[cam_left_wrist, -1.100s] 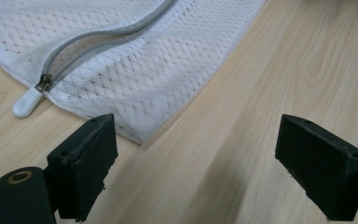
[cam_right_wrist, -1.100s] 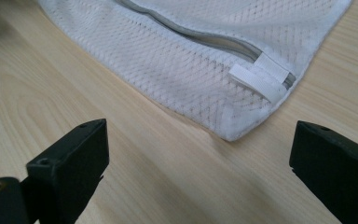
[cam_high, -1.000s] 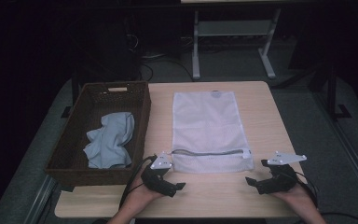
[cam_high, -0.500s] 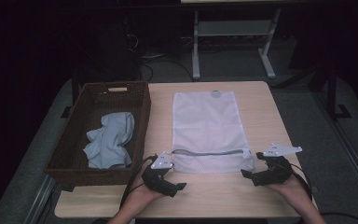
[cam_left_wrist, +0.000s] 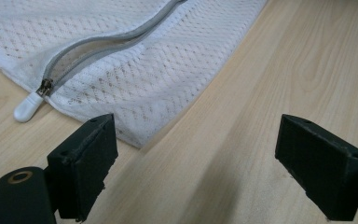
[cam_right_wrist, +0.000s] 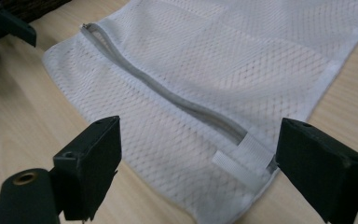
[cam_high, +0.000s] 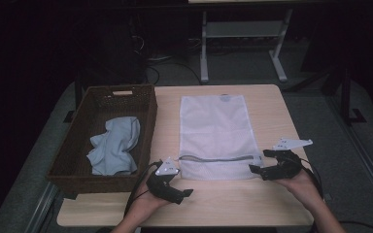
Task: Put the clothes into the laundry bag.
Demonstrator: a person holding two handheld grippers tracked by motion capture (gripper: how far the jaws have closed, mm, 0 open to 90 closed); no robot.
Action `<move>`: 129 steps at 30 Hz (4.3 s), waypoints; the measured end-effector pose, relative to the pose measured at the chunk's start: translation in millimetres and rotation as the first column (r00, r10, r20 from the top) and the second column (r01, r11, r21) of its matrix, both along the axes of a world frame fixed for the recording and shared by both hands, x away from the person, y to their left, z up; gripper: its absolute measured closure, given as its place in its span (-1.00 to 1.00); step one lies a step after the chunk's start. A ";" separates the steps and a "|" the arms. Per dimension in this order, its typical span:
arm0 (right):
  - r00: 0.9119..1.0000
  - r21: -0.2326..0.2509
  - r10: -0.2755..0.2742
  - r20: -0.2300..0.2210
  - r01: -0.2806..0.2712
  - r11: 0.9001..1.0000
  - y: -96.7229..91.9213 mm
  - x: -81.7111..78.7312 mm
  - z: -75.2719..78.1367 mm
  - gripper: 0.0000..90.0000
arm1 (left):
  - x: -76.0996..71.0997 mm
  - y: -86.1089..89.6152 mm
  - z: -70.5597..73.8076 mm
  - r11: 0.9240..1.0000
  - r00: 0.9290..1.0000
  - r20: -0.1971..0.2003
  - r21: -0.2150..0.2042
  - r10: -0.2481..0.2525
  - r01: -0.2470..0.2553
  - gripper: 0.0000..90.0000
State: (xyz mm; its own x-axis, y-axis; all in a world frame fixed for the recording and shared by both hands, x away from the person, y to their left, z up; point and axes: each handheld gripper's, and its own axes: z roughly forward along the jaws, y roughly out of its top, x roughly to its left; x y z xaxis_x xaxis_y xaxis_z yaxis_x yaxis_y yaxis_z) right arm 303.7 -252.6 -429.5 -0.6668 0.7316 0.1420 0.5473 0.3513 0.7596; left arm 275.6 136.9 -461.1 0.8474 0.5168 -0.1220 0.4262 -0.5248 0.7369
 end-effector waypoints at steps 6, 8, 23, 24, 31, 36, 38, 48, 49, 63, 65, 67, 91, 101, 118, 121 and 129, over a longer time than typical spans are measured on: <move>1.000 -0.015 0.002 -0.002 -0.002 1.000 0.8 13.8 3.4 -0.65 | -0.1 0.4 0.8 1.000 1.000 0.003 0.001 0.003 -0.003 -0.73; 1.000 -0.017 -0.004 0.000 0.004 1.000 0.9 17.8 5.0 -0.56 | -0.1 -0.2 0.5 1.000 1.000 0.003 0.000 0.004 -0.004 -0.73; 1.000 -0.020 -0.019 -0.025 0.019 1.000 2.0 46.4 14.0 -0.08 | -0.7 -2.7 -0.7 1.000 1.000 -0.002 0.000 -0.003 0.003 -0.72; 0.999 -0.015 -0.022 -0.034 0.021 1.000 2.3 48.0 13.3 -0.06 | -0.5 -2.3 -0.9 1.000 1.000 -0.004 0.005 -0.004 0.004 -0.72; 0.997 -0.035 -0.029 -0.077 0.026 0.999 4.9 66.6 11.1 -0.01 | 0.7 -0.5 -1.0 1.000 1.000 -0.013 0.007 0.006 -0.006 -0.72; 0.996 -0.068 -0.072 -0.056 0.068 0.995 9.1 79.1 10.5 0.04 | 0.6 -0.8 -1.8 1.000 1.000 -0.015 0.021 0.000 0.000 -0.72; 0.994 -0.088 -0.082 -0.070 0.076 0.993 11.4 86.7 10.0 0.09 | 0.8 -0.5 -2.4 1.000 1.000 -0.017 0.018 0.002 -0.001 -0.72; 0.988 -0.101 -0.101 -0.113 0.090 0.991 12.4 118.4 -2.3 0.50 | 0.4 -2.2 -2.8 1.000 1.000 -0.017 0.020 -0.001 0.002 -0.72; 0.988 -0.100 -0.104 -0.116 0.093 0.991 12.5 120.8 -3.8 0.56 | 0.3 -2.4 -3.1 1.000 1.000 -0.018 0.022 -0.004 0.004 -0.72; 0.981 -0.128 -0.159 -0.110 0.144 0.981 11.4 140.9 -22.9 0.99 | -0.2 -2.7 -2.9 1.000 1.000 -0.017 0.017 -0.010 0.010 -0.72; 0.980 -0.130 -0.162 -0.114 0.147 0.981 10.0 142.0 -23.9 0.99 | -0.1 -2.3 -2.6 1.000 1.000 -0.015 0.016 -0.008 0.008 -0.72; 0.977 -0.135 -0.171 -0.125 0.154 0.979 8.3 142.6 -25.2 0.99 | -0.1 -2.0 -2.5 1.000 1.000 -0.015 0.014 -0.006 0.007 -0.72; 0.966 -0.205 -0.198 -0.169 0.162 0.965 0.5 143.1 -30.8 0.99 | 0.9 -2.0 -3.1 1.000 1.000 -0.017 0.013 -0.008 0.008 -0.72; 0.958 -0.228 -0.231 -0.168 0.190 0.955 -13.1 140.4 -29.8 0.99 | 1.0 -1.7 -2.9 1.000 1.000 -0.016 0.013 -0.007 0.008 -0.72; 0.943 -0.246 -0.280 -0.182 0.232 0.941 -41.5 137.3 -28.5 0.99 | 1.0 -1.5 -2.9 1.000 1.000 -0.020 0.011 -0.005 0.005 -0.72; 0.940 -0.262 -0.291 -0.178 0.240 0.935 -46.4 136.7 -27.8 0.99 | 1.1 -0.9 -2.8 1.000 1.000 -0.018 0.008 -0.002 0.002 -0.72; 0.932 -0.266 -0.315 -0.180 0.262 0.927 -59.5 135.6 -27.6 0.99 | 1.3 -1.1 -2.8 1.000 1.000 -0.019 0.012 -0.005 0.005 -0.72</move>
State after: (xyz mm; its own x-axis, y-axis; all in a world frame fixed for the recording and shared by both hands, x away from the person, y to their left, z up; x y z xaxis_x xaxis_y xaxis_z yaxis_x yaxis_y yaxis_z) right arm 439.3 -312.1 -457.1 -0.3935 0.9174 0.0599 0.7930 0.3057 0.5269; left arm 276.9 135.8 -463.9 0.8473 0.5144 -0.1321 0.4377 -0.5358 0.7220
